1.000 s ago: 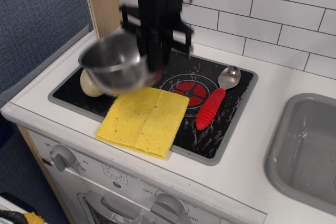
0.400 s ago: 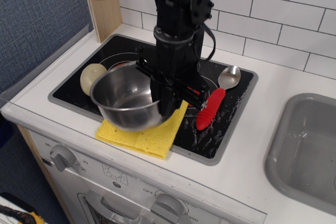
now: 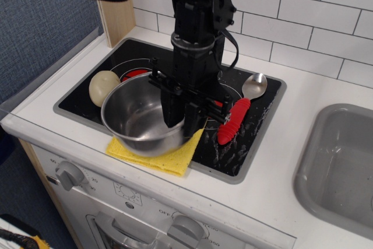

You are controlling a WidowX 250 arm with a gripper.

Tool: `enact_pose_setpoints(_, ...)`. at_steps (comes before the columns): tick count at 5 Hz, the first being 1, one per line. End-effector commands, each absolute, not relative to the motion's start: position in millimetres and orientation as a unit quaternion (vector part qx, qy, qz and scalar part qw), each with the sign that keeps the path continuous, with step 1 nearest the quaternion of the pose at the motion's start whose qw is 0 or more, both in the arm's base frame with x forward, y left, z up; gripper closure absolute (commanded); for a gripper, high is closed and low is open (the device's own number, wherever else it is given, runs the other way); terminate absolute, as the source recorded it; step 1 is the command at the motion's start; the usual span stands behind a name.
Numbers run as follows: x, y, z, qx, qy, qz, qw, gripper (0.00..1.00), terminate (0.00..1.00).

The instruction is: Place pot on top of yellow cloth

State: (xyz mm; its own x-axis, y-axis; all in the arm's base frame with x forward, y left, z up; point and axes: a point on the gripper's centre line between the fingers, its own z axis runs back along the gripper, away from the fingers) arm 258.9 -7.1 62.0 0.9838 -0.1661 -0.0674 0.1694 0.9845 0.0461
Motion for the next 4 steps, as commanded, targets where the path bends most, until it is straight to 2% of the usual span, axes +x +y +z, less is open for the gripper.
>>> enact_pose_setpoints(1,288.0,22.2,121.1,-0.022,-0.045,-0.003,0.999,0.00,0.00)
enact_pose_setpoints(3,294.7,25.5,125.6,-0.010,-0.049,-0.001,0.999,0.00,0.00)
enact_pose_setpoints(4,294.7,25.5,125.6,-0.010,-0.049,-0.001,0.999,0.00,1.00)
